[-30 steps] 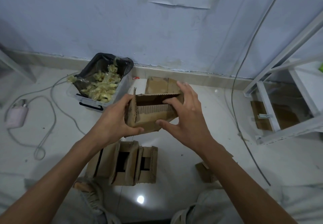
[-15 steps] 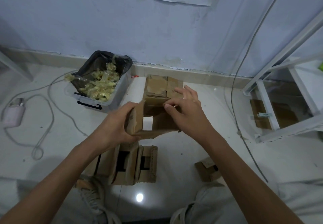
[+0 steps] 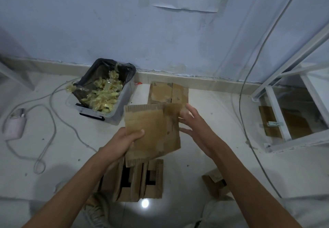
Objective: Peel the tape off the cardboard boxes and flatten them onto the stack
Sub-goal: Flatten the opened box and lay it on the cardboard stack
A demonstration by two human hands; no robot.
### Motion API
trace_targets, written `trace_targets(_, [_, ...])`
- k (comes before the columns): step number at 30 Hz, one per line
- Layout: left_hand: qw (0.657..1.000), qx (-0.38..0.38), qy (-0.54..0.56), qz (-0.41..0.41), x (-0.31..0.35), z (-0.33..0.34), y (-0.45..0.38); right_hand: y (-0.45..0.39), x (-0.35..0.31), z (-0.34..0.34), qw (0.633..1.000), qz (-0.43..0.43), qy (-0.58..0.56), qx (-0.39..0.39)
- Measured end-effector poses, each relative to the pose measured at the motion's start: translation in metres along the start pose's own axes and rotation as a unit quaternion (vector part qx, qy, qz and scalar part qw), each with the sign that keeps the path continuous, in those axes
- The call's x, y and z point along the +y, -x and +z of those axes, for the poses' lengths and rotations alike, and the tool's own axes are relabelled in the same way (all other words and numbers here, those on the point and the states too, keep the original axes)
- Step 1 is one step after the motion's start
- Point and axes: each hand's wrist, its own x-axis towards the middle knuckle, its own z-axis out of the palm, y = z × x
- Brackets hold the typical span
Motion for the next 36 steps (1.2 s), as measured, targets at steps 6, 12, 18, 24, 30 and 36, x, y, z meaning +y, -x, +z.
trace_targets(6, [0.999,0.015,0.037,-0.014,-0.002,0.004,-0.038,-0.015,0.017,-0.007,0.993,0.058,0.06,0.087])
trace_targets(12, [0.996,0.066,-0.028,-0.045,-0.021,0.011,-0.128,-0.066,0.05,-0.013,0.947,0.08,0.203,0.237])
trace_targets(18, [0.982,-0.057,0.132,-0.122,-0.033,0.028,-0.183,-0.097,0.06,-0.017,0.985,0.069,0.001,0.157])
trace_targets(24, [0.989,0.137,0.018,-0.059,-0.056,0.023,-0.224,-0.138,0.077,-0.034,0.987,0.108,0.006,0.122])
trace_targets(30, [0.958,0.221,-0.181,0.035,-0.046,0.025,-0.298,-0.207,0.088,-0.055,0.926,0.066,0.217,0.301])
trace_targets(36, [0.922,0.214,-0.298,0.126,-0.028,0.024,-0.376,-0.279,0.107,-0.064,0.903,-0.11,0.331,0.252])
